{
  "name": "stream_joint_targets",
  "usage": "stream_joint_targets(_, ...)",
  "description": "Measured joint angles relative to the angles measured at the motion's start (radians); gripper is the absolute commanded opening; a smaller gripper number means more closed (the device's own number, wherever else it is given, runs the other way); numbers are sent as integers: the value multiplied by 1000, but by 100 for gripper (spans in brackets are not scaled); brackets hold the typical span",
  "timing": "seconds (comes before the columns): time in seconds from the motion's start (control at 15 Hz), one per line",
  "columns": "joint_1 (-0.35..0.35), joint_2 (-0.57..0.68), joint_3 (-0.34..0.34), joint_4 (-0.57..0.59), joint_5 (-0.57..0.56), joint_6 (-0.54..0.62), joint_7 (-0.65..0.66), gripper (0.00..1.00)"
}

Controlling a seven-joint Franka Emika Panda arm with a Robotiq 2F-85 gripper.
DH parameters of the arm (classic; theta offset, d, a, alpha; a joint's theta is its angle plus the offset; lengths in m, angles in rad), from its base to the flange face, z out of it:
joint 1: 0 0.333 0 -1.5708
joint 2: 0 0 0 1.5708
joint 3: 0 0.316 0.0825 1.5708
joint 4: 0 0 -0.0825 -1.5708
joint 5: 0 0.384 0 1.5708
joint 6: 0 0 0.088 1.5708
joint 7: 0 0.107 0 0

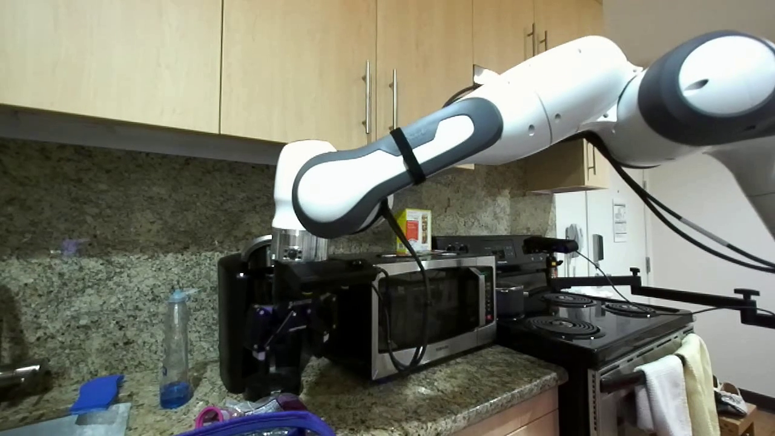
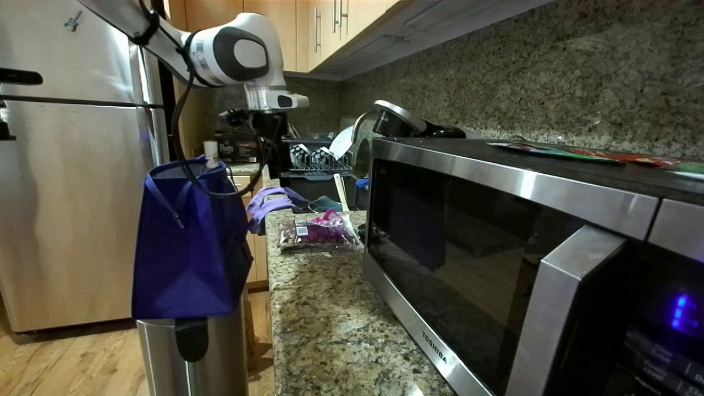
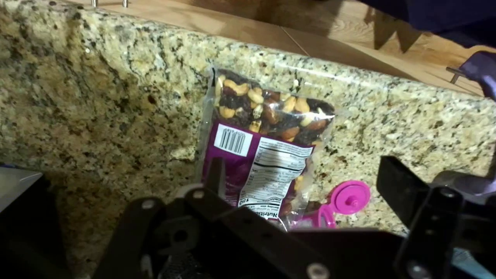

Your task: Put the packet on the counter in the bag

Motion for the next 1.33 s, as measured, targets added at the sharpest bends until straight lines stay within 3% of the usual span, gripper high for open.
stream_joint_targets(0.4,4,164,-35,188,0,-144,31,100)
stream_joint_targets(0.87,-3,326,-55,344,7,-186,31,100)
stream_joint_targets(1.33,-20,403,-42,407,90,-180,25,100)
